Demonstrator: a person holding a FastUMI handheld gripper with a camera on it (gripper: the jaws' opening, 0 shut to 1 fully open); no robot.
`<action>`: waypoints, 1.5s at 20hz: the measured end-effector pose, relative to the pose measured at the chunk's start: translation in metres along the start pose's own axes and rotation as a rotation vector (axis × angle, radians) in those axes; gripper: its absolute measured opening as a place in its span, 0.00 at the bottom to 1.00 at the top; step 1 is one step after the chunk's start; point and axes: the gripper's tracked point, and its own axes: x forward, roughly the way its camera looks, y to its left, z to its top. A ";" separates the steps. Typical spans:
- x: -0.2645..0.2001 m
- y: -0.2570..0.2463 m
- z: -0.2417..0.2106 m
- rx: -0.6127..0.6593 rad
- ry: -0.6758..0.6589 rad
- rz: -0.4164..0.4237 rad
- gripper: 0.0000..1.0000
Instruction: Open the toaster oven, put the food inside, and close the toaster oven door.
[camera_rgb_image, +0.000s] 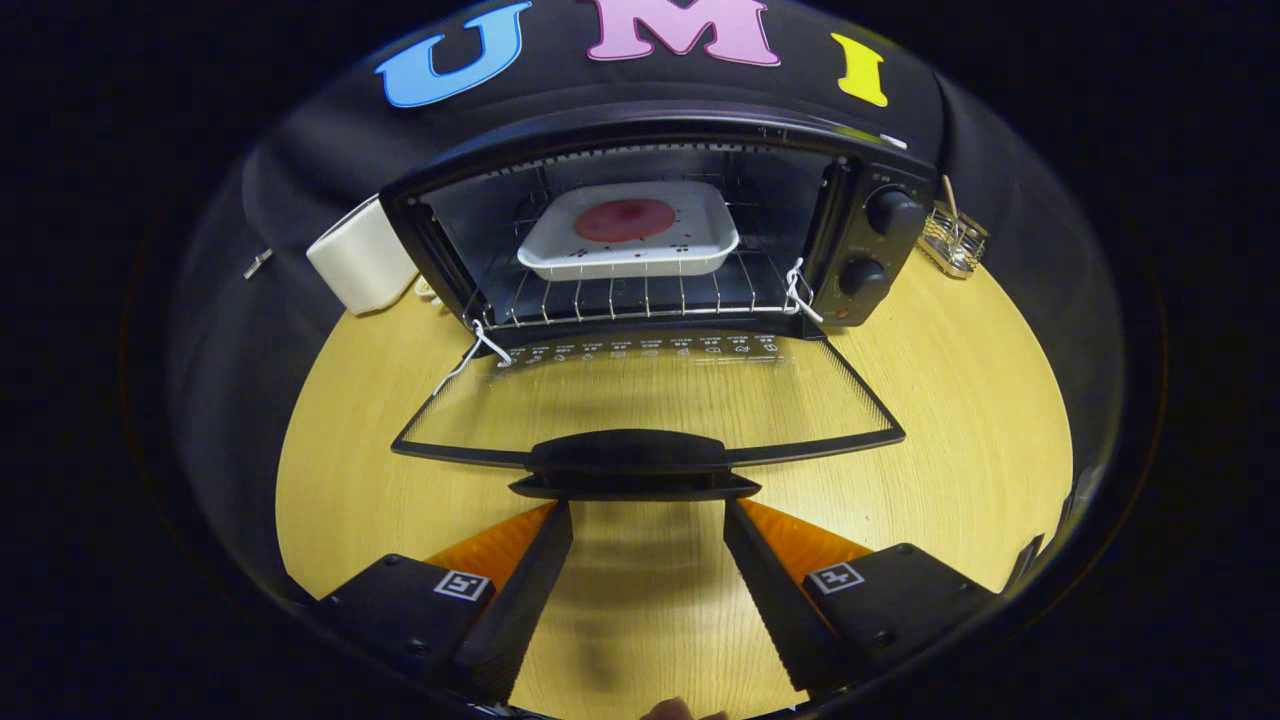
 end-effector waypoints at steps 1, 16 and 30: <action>-0.003 0.001 0.003 0.012 -0.008 0.008 0.99; -0.076 0.007 0.110 0.073 -0.277 0.081 0.99; -0.236 -0.062 0.192 -0.067 -0.699 0.045 0.99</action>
